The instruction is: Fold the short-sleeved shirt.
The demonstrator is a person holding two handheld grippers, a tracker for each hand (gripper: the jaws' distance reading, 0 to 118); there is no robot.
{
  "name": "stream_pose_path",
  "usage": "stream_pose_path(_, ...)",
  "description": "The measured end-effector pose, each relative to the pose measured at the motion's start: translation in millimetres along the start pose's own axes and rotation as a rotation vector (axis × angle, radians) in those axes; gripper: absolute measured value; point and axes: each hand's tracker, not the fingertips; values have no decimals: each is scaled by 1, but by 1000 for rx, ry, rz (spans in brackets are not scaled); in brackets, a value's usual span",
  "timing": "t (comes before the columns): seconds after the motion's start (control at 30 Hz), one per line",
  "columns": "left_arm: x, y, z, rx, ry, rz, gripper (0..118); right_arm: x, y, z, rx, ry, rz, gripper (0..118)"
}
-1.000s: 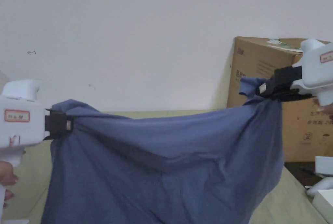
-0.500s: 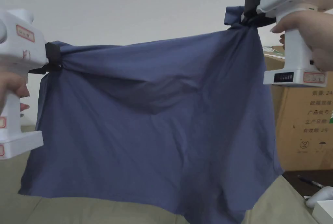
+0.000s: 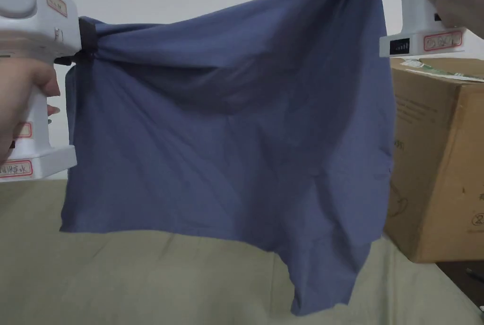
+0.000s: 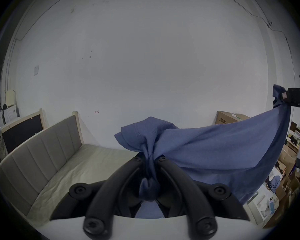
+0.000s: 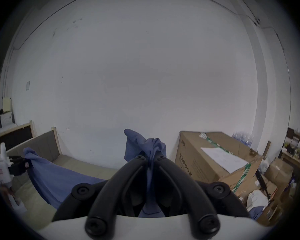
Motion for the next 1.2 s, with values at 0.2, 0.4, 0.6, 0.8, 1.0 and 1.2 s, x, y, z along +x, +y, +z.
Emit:
stream_pose_path(0.2,-6,-54,-10,-24,37,-35,7,-8,-71,17,-33,-2,42,4)
stream_pose_path(0.4,-15,-196,-6,-296,-40,-43,7,-10,-237,53,-255,104,-2,5)
stream_pose_path(0.6,-27,-349,48,-523,-98,15,7,-14,-411,142,-476,218,-29,4)
stream_pose_path(0.8,-34,-389,148,-557,-161,-1,7,3,-452,271,-498,229,-118,5)
stream_pose_path(1.0,-47,-381,218,-518,-139,37,7,16,-442,346,-498,204,-161,5)
stream_pose_path(1.2,-39,-402,189,-696,-143,-104,7,7,-470,298,-683,224,-116,5)
